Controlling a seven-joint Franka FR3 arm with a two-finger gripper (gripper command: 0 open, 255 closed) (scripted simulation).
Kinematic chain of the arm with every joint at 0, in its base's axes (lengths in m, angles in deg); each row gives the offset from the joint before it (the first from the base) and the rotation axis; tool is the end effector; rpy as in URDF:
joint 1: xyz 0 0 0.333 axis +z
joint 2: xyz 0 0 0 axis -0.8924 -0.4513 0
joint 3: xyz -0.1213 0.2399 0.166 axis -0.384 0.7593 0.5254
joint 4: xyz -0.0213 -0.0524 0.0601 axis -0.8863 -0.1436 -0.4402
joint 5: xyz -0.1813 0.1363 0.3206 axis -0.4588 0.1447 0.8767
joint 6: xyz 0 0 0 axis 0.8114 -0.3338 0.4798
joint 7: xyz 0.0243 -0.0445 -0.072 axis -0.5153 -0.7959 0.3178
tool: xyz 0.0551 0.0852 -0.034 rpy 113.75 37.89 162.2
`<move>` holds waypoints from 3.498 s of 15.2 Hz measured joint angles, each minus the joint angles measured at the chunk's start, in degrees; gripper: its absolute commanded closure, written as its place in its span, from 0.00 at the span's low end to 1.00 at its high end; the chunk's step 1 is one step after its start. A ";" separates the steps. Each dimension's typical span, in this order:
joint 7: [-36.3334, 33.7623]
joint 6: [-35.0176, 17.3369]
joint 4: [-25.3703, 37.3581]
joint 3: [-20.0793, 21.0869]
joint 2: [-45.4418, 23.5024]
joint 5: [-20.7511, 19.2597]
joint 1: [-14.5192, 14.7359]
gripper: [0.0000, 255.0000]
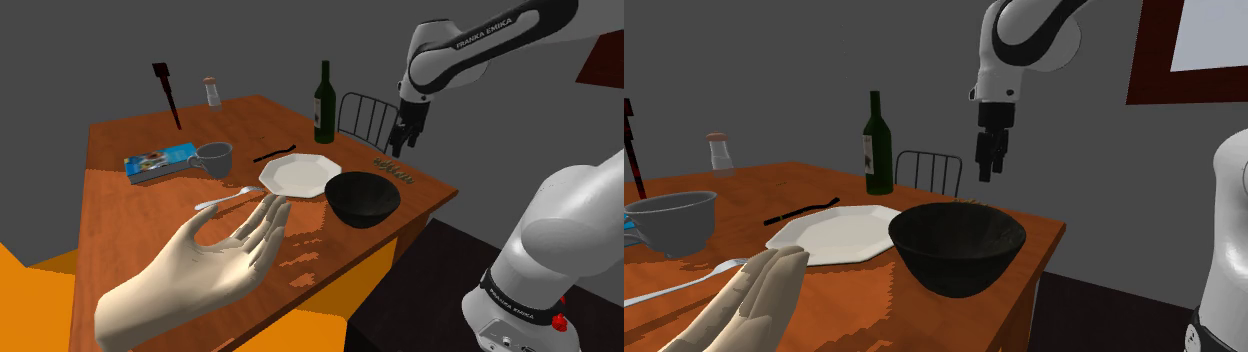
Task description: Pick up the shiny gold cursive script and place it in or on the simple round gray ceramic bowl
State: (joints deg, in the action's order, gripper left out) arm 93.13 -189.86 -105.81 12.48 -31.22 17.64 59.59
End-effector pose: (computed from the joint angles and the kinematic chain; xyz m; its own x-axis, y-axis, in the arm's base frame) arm 0.3667 -0.1569 0.4163 0.9989 -0.0307 0.0344 -0.0313 -0.9994 0.0172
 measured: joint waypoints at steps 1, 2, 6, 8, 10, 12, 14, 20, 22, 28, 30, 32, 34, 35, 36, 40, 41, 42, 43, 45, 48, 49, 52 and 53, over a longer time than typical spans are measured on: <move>0.68 -1.88 -0.58 -0.68 -1.19 -0.09 -0.05 0.00; 1.85 -4.47 -0.80 -1.86 -3.49 0.00 -0.04 0.00; 4.63 -10.80 -0.81 -4.23 -9.52 1.07 0.48 0.00; 5.17 -12.99 -1.42 -4.73 -11.09 1.39 0.60 0.00; 5.46 -14.77 -1.77 -5.00 -12.54 1.84 0.86 0.00; 5.79 -16.56 -2.33 -5.29 -13.81 2.22 1.03 0.00; 5.90 -17.09 -2.46 -5.38 -14.20 2.34 1.07 0.00; 5.95 -17.30 -2.48 -5.41 -14.38 2.41 1.11 1.00; 5.95 -17.30 -2.48 -5.41 -14.39 2.41 1.11 1.00; 5.94 -17.30 -2.48 -5.41 -14.38 2.41 1.11 1.00; 5.88 -16.85 -2.28 -5.36 -14.12 2.34 1.08 1.00; 5.56 -15.28 -1.86 -5.10 -12.92 1.94 0.91 1.00; 5.27 -13.68 -1.43 -4.84 -11.70 1.58 0.75 1.00; 5.15 -12.70 -1.05 -4.70 -11.08 1.44 0.68 1.00; 4.94 -11.69 -0.69 -4.49 -10.41 1.30 0.63 1.00; 4.49 -8.11 0.77 -3.88 -8.23 0.92 0.45 1.00; 4.42 -7.15 1.23 -3.74 -7.73 0.87 0.42 1.00; 4.31 -6.22 1.62 -3.58 -7.17 0.79 0.37 1.00; 4.38 -5.30 2.12 -3.52 -6.74 0.74 0.30 1.00; 4.39 -3.68 3.08 -3.36 -6.07 0.71 0.25 1.00; 4.16 -1.12 4.56 -2.90 -4.98 0.72 0.27 1.00; 4.19 -0.20 5.25 -2.81 -4.74 0.76 0.28 1.00; 4.08 2.39 6.56 -2.42 -3.44 0.66 0.18 1.00; 4.01 3.18 7.17 -2.27 -3.26 0.73 0.23 1.00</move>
State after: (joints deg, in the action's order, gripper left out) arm 97.14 -186.68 -98.64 10.21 -34.49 18.38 59.82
